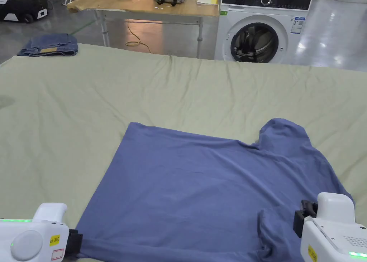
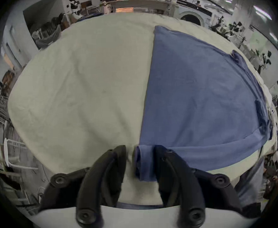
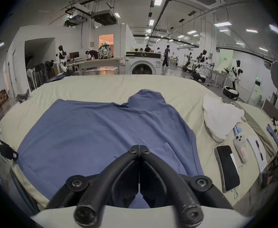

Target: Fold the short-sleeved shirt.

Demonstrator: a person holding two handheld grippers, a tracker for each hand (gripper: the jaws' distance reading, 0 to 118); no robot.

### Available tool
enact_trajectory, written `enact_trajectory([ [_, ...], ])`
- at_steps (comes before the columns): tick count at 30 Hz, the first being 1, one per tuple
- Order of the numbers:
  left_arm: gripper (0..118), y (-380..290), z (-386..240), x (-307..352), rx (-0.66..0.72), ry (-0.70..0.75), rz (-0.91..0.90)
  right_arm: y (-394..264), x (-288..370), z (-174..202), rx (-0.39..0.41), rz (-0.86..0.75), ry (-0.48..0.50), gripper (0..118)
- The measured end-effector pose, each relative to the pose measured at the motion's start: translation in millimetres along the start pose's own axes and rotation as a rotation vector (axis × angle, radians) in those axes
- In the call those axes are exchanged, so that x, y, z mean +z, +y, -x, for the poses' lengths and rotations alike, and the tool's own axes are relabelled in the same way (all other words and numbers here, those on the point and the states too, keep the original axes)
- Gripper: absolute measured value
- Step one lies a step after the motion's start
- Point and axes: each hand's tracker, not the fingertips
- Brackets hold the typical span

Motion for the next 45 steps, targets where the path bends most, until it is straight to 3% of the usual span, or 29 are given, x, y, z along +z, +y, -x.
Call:
enact_trajectory([
  [1,4,-0.8,-2.4,1.7,-0.007,-0.015,0.002,-2.0,1.4,-3.4,0.002,0.005,-0.006,0],
  [2,2,-1.3,-3.8,0.7,-0.014,-0.036,0.005,-3.2,2.3,-6.3,0.002,0.009,-0.009,0],
  [5,0,-4.1,-13.6,-1.7,-0.086,-0.012,0.006,-12.2,3.0,-20.9,-0.012,0.026,-0.018,0],
  [12,0,-6.1,-8.3,3.5,-0.047,-0.057,-0.017,-13.2,21.3,-78.2,-0.026,0.189,-0.075,2],
  [14,0,-6.6,-11.1,7.4,-0.044,-0.064,-0.014,-18.4,22.0,-93.5,-0.017,0.249,-0.075,34],
  [16,0,-7.5,-11.0,8.7,-0.031,-0.070,-0.014,-30.0,18.3,-104.7,-0.015,0.308,-0.078,73],
  [17,0,-7.2,-11.5,10.3,-0.028,-0.072,-0.015,-37.0,15.9,-108.7,-0.021,0.331,-0.073,75],
  [21,0,-8.4,-10.6,12.8,-0.011,-0.080,-0.018,-69.7,1.5,-118.9,-0.030,0.473,-0.050,75],
  [22,0,-8.8,-10.5,13.2,-0.008,-0.083,-0.018,-75.7,-0.9,-119.8,-0.041,0.490,-0.032,66],
  [23,0,-9.2,-10.3,13.5,-0.005,-0.085,-0.017,-81.4,-2.3,-120.2,-0.049,0.505,-0.011,48],
  [26,0,-7.6,-8.7,15.2,0.001,-0.092,-0.017,-86.1,2.5,-116.3,-0.045,0.457,0.015,8],
  [28,0,-7.2,-8.3,17.1,0.003,-0.096,-0.023,-82.0,2.3,-114.7,-0.099,0.452,0.074,7],
  [32,0,-1.4,-4.7,22.8,0.021,-0.112,-0.051,-73.4,5.3,-112.6,-0.079,0.446,0.044,6],
  [45,0,86.8,-12.0,47.6,-0.009,-0.142,-0.251,18.4,3.7,-118.2,-0.183,0.270,0.087,6],
])
